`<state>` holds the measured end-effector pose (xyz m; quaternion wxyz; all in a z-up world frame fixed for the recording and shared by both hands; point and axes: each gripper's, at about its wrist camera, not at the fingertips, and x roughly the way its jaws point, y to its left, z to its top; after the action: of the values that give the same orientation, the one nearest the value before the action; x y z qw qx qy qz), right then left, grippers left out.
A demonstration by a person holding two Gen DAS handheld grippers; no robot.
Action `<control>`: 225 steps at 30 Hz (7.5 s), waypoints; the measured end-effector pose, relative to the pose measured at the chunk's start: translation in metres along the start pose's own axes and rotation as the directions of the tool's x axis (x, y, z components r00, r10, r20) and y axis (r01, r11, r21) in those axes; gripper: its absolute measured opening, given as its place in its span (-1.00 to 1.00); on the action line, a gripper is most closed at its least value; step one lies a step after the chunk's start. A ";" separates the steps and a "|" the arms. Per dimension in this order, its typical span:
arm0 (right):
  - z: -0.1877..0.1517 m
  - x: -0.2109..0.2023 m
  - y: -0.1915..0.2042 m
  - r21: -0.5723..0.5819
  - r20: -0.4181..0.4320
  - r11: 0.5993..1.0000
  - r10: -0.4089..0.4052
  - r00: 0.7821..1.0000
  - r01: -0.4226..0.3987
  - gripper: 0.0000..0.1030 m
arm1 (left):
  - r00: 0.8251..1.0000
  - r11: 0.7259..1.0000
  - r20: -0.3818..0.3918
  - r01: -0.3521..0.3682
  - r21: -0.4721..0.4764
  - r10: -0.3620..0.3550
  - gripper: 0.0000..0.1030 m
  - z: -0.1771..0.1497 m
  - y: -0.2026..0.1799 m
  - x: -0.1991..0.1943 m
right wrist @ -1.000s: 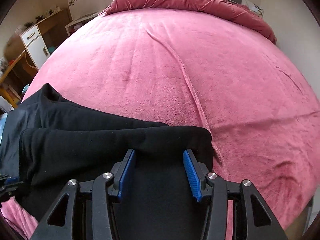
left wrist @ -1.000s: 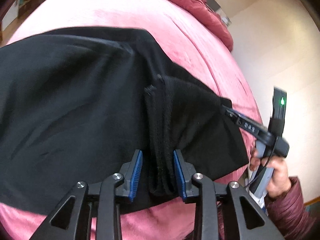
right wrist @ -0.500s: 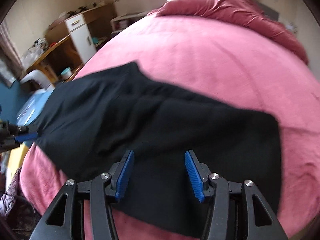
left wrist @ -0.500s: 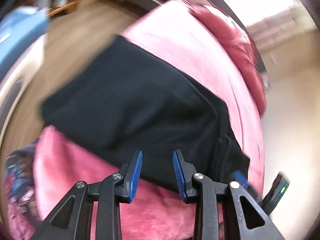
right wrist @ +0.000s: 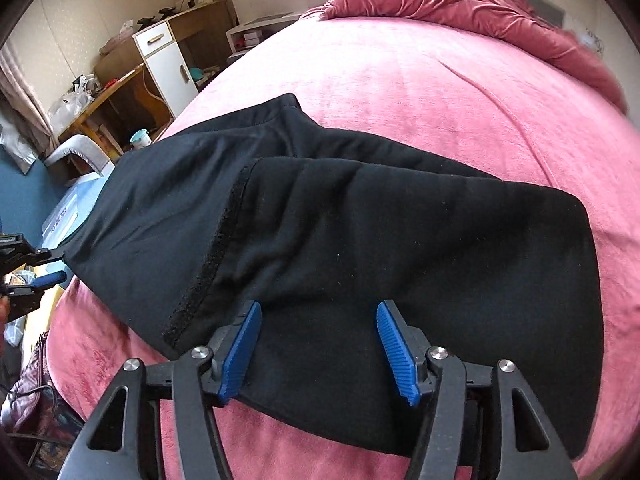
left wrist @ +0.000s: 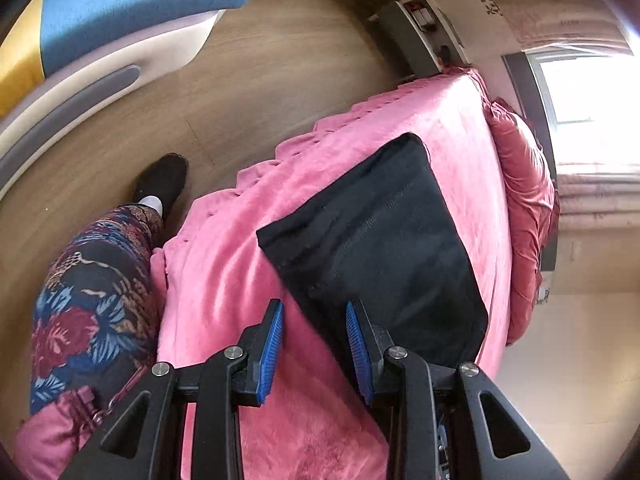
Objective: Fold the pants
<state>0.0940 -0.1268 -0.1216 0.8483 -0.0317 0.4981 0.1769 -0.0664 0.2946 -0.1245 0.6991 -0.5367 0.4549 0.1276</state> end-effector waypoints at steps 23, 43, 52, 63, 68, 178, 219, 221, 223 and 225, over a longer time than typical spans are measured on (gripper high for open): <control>0.003 0.005 -0.002 -0.010 -0.015 1.000 -0.008 1.000 0.008 0.25 | 0.974 0.903 0.091 0.154 0.401 -0.207 -0.74 -0.014 -0.082 -0.026; 0.052 -0.005 -0.034 0.308 0.094 0.765 0.567 0.818 -0.565 0.67 | 0.945 0.322 -0.316 0.326 0.889 -0.083 -0.75 -0.196 -0.185 0.046; 0.087 0.031 0.014 0.165 -0.060 0.859 0.499 0.864 -0.485 -0.61 | 0.926 0.398 -0.331 0.376 0.837 -0.179 -0.60 -0.166 -0.180 0.022; 0.131 -0.061 0.034 0.039 0.106 0.834 0.544 0.832 -0.550 -0.73 | 0.928 0.658 -0.145 0.347 0.668 -0.342 -0.54 -0.060 -0.134 -0.026; 0.115 -0.106 0.008 0.084 0.188 0.818 0.548 0.815 -0.569 -0.73 | 0.936 0.608 -0.190 0.338 0.719 -0.295 -0.50 -0.080 -0.167 0.000; -0.051 -0.139 -0.167 0.513 0.133 0.850 0.063 0.989 -0.123 -0.16 | 0.924 0.295 -0.379 0.375 0.879 -0.049 -0.39 -0.189 -0.218 0.064; 0.074 -0.110 -0.175 0.336 0.138 0.942 -0.066 0.988 0.016 0.07 | 0.943 0.398 -0.327 0.324 0.858 -0.064 -0.03 -0.105 -0.253 0.074; 0.072 -0.115 -0.155 0.288 0.143 0.957 -0.039 0.989 -0.004 0.07 | 0.944 0.454 -0.325 0.311 0.835 -0.049 0.00 -0.089 -0.255 0.087; 0.066 -0.113 -0.136 0.244 0.127 0.969 -0.007 0.992 -0.025 0.07 | 0.940 0.495 -0.338 0.312 0.811 -0.039 0.15 -0.080 -0.260 0.099; 0.058 -0.108 -0.118 0.196 0.099 0.980 0.008 0.995 -0.027 0.06 | 0.933 0.520 -0.359 0.321 0.792 -0.029 0.22 -0.076 -0.266 0.115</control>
<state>0.1336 -0.2526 -0.0143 0.8691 0.0657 0.4712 0.1354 0.1368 0.0890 -0.0456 0.8012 -0.1914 0.5031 -0.2615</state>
